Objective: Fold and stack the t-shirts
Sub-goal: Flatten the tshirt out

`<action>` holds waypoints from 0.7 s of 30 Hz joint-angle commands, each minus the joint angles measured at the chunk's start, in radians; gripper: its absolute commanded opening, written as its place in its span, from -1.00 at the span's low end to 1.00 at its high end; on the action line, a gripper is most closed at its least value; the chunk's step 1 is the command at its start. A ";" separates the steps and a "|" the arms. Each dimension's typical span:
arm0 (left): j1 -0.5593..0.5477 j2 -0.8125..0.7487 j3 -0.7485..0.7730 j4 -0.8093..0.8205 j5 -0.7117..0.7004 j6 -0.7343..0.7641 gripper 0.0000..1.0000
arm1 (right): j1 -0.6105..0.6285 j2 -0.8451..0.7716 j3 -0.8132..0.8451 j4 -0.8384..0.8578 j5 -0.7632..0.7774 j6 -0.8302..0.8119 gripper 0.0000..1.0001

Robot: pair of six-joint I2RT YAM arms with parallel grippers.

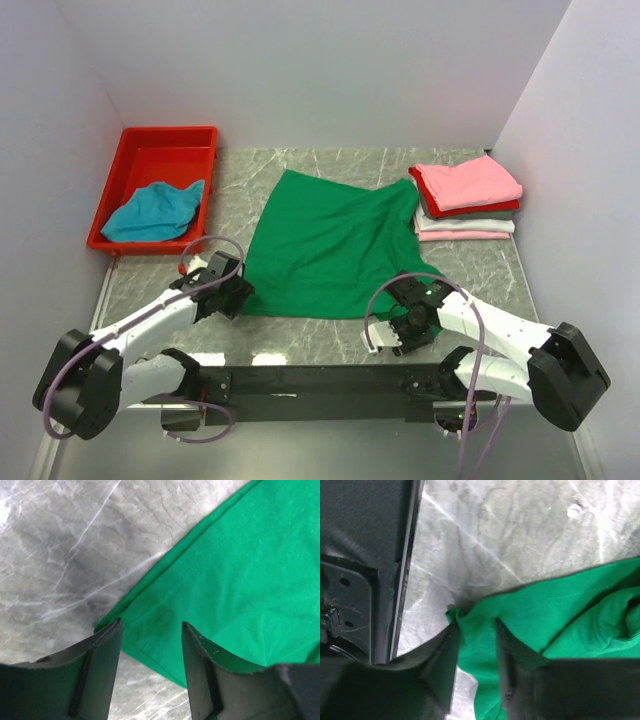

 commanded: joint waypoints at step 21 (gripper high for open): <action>0.151 -0.264 0.138 -0.055 0.082 0.304 -0.79 | -0.125 -0.079 0.510 -0.235 -0.098 0.079 -1.00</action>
